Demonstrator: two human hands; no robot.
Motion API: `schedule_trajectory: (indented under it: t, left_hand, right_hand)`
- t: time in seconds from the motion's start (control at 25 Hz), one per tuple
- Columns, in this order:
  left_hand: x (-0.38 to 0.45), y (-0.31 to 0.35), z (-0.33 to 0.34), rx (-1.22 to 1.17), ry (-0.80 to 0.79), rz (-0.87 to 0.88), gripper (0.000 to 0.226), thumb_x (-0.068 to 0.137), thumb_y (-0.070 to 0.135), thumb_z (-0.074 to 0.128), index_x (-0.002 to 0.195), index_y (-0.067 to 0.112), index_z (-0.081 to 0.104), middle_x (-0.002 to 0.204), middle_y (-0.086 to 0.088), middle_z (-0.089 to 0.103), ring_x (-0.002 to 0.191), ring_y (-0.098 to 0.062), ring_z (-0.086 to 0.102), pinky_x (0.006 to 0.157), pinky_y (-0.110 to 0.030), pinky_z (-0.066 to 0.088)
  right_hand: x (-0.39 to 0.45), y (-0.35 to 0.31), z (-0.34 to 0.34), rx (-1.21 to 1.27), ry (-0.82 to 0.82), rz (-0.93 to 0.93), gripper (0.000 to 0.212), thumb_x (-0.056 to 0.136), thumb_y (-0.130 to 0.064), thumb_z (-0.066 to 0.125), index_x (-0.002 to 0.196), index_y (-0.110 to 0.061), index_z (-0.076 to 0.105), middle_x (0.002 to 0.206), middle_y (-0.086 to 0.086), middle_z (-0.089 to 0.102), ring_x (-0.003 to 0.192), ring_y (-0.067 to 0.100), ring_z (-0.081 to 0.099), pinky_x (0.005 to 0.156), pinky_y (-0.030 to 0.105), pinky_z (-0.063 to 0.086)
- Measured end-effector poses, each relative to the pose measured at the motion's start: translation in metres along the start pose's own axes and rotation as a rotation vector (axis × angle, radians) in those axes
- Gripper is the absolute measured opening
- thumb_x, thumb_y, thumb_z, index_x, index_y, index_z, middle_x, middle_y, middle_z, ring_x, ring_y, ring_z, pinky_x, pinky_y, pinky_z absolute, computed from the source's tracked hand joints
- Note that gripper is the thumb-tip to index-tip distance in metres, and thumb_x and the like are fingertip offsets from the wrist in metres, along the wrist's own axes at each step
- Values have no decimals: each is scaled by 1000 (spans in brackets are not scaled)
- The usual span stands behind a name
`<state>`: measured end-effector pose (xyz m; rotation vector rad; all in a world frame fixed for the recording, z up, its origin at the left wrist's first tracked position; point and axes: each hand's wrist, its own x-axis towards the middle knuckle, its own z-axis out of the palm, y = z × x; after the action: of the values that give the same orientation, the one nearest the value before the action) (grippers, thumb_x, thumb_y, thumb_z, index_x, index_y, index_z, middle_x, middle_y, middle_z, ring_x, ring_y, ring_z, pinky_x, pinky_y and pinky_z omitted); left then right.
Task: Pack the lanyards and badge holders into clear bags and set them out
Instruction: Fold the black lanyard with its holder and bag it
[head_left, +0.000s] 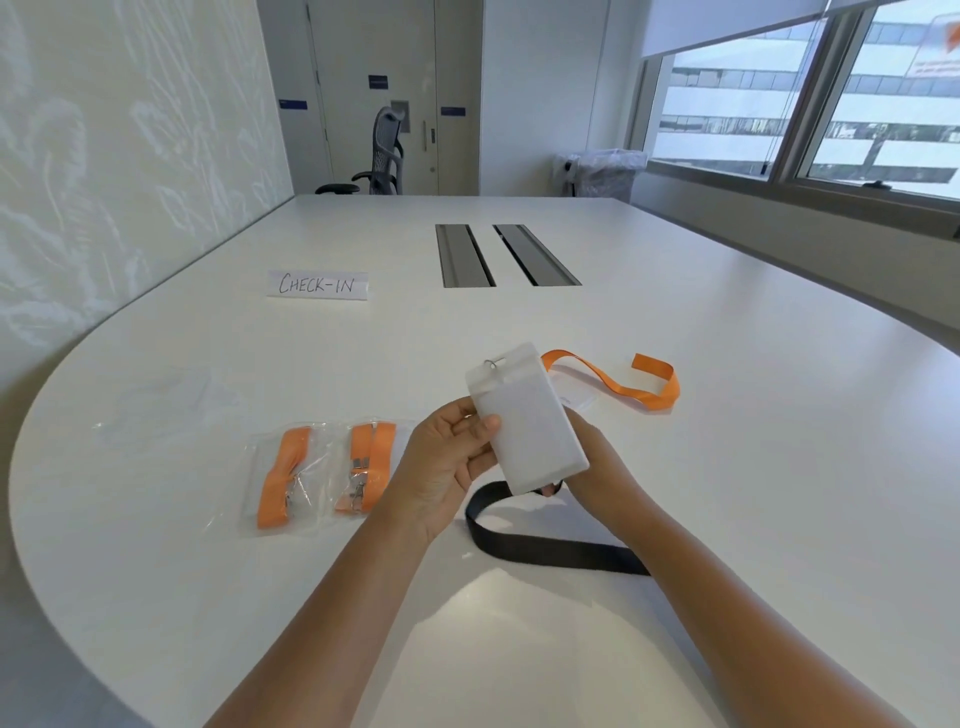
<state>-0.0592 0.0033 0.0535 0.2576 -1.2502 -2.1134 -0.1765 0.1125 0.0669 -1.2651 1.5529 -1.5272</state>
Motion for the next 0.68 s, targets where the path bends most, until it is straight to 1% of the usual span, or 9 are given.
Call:
schedule_trajectory:
  t: [0.04, 0.08, 0.12, 0.16, 0.28, 0.36, 0.44, 0.56, 0.68]
  left_hand:
    - [1, 0, -2, -13, 41, 23, 25, 75, 10, 61, 100, 8, 64, 92, -1, 74, 89, -14, 69, 68, -23, 56]
    - [2, 0, -3, -16, 73, 42, 22, 78, 8, 60, 99, 8, 64, 92, -1, 74, 89, -13, 69, 68, -22, 56]
    - [2, 0, -3, -16, 99, 58, 20, 81, 6, 58, 99, 7, 64, 92, 0, 74, 89, -13, 69, 68, -22, 55]
    - [2, -2, -3, -18, 125, 68, 19, 83, 6, 57, 100, 7, 64, 92, 0, 73, 89, -13, 69, 68, -21, 55]
    - [2, -7, 3, -67, 204, 81, 17, 84, 5, 56, 99, 7, 63, 91, 0, 74, 87, -11, 70, 65, -19, 55]
    - [3, -5, 1, -128, 292, 94, 15, 86, 4, 55, 99, 6, 62, 92, -2, 72, 84, -9, 70, 63, -18, 54]
    - [5, -2, -5, -173, 383, 129, 13, 87, 2, 54, 96, 5, 62, 93, -3, 69, 81, -8, 69, 63, -17, 54]
    - [7, -2, -6, -49, 506, 194, 10, 89, 1, 53, 94, 4, 62, 89, -3, 67, 81, -7, 66, 66, -16, 55]
    - [6, -5, -4, 191, 629, 267, 10, 88, 4, 56, 84, 9, 62, 83, 1, 67, 76, -3, 65, 61, -14, 52]
  right_hand:
    - [3, 5, -1, -106, 7, -19, 29, 79, -38, 68, 101, -20, 60, 76, 7, 63, 70, 41, 61, 65, 35, 52]
    - [6, 8, -2, -242, 31, -17, 16, 89, -21, 60, 102, -13, 62, 72, 11, 65, 69, 41, 62, 68, 35, 54]
    - [8, 10, -4, -334, 44, -23, 13, 92, -13, 55, 101, -10, 64, 70, 12, 67, 67, 34, 65, 71, 33, 56]
    - [7, 12, -6, -369, 44, -24, 13, 92, -11, 53, 97, -10, 65, 68, 9, 68, 64, 26, 66, 72, 30, 56]
    - [6, 13, -5, -364, 3, 23, 12, 90, -13, 57, 84, -14, 68, 58, -6, 67, 56, 9, 63, 69, 19, 54]
    - [7, 13, -5, -377, -16, 35, 12, 87, -21, 62, 80, -14, 68, 55, -8, 65, 50, 6, 59, 67, 15, 51]
    - [8, 11, -5, -342, -13, 48, 20, 83, -32, 65, 73, -15, 69, 49, -8, 61, 44, 5, 53, 60, 13, 46]
    - [8, 5, -7, -230, 26, 72, 23, 82, -37, 64, 64, -24, 68, 46, -8, 58, 42, 4, 49, 55, 8, 43]
    - [6, 2, -5, -198, -30, 36, 19, 83, -32, 63, 67, -25, 71, 52, -10, 64, 51, 0, 56, 60, 7, 44]
